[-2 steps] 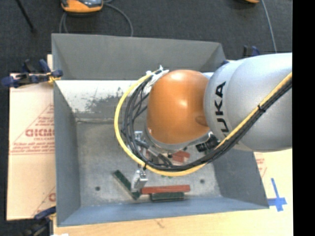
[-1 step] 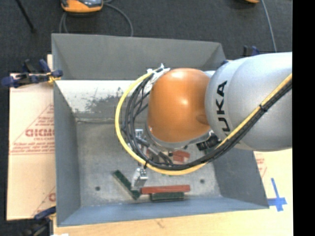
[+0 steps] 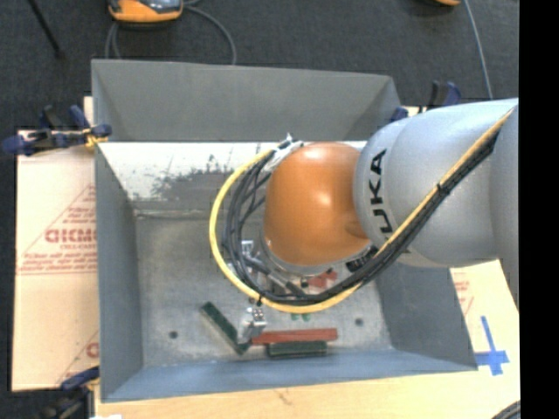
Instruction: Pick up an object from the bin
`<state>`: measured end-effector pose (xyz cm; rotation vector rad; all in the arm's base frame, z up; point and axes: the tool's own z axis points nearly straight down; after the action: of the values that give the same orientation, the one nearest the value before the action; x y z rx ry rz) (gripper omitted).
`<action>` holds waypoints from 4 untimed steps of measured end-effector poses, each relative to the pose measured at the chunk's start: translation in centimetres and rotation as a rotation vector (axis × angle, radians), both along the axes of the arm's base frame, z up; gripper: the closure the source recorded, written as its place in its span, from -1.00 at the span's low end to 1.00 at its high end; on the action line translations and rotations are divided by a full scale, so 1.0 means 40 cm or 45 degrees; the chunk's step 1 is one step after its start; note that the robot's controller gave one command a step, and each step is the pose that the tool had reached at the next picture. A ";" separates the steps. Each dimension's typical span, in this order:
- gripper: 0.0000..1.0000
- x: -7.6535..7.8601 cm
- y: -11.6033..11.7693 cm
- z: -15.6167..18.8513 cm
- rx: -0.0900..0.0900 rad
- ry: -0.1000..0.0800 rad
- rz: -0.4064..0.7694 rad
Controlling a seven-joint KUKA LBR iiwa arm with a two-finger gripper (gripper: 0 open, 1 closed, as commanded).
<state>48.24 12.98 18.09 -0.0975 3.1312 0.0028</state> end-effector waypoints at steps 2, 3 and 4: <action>-1.00 0.035 -0.087 -0.228 -0.001 0.009 0.121; -1.00 0.034 -0.087 -0.228 -0.001 0.010 0.121; -1.00 0.104 -0.214 -0.192 -0.002 0.009 0.213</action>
Offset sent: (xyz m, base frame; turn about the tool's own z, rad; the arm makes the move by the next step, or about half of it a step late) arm 0.0000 0.0000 0.0000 0.0000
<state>52.40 4.43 10.40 -0.3596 3.1192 0.0015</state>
